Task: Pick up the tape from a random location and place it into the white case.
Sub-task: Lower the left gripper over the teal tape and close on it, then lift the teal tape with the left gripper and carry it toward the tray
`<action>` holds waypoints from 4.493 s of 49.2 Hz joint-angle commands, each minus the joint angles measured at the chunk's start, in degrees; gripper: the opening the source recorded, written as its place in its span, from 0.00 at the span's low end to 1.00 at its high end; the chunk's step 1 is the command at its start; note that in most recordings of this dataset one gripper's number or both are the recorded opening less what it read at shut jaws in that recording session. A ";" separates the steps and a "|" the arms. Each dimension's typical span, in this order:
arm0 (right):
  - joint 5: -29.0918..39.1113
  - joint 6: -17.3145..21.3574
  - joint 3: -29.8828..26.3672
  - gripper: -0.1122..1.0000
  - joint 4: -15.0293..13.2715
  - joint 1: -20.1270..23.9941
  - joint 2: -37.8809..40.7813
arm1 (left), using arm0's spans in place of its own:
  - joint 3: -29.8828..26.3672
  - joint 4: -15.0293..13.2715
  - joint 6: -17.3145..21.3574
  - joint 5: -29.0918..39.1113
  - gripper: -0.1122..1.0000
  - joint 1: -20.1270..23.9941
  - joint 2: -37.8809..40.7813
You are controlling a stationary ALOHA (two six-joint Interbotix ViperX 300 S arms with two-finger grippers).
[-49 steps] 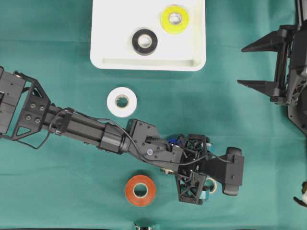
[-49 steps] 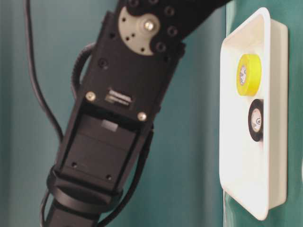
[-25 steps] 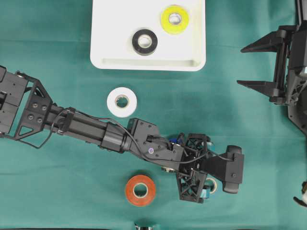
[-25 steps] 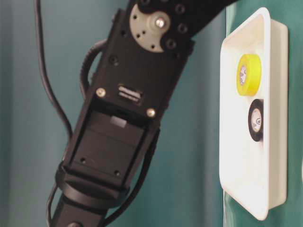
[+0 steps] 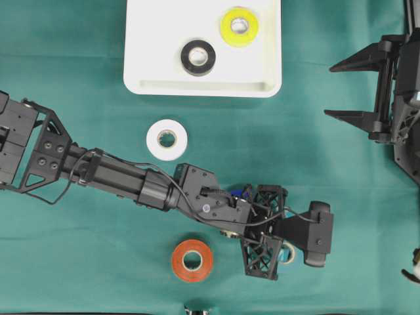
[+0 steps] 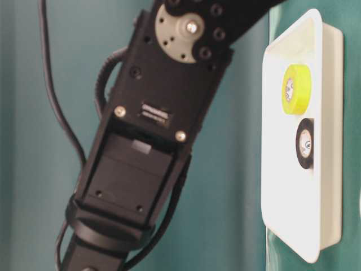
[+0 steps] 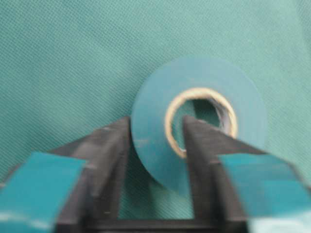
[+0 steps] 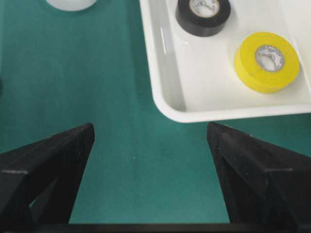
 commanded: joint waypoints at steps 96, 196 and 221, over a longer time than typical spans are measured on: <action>-0.18 0.09 -0.97 0.90 -0.09 -0.09 0.35 | 1.23 0.70 0.53 13.62 0.30 2.20 -23.47; -0.18 0.44 -1.41 0.90 -0.09 -0.09 0.44 | 49.66 0.35 -3.69 -1.41 0.30 1.05 -59.15; -0.09 0.35 -1.41 0.90 -0.09 -0.09 0.44 | 50.98 0.35 -3.69 -2.81 0.30 1.85 -60.29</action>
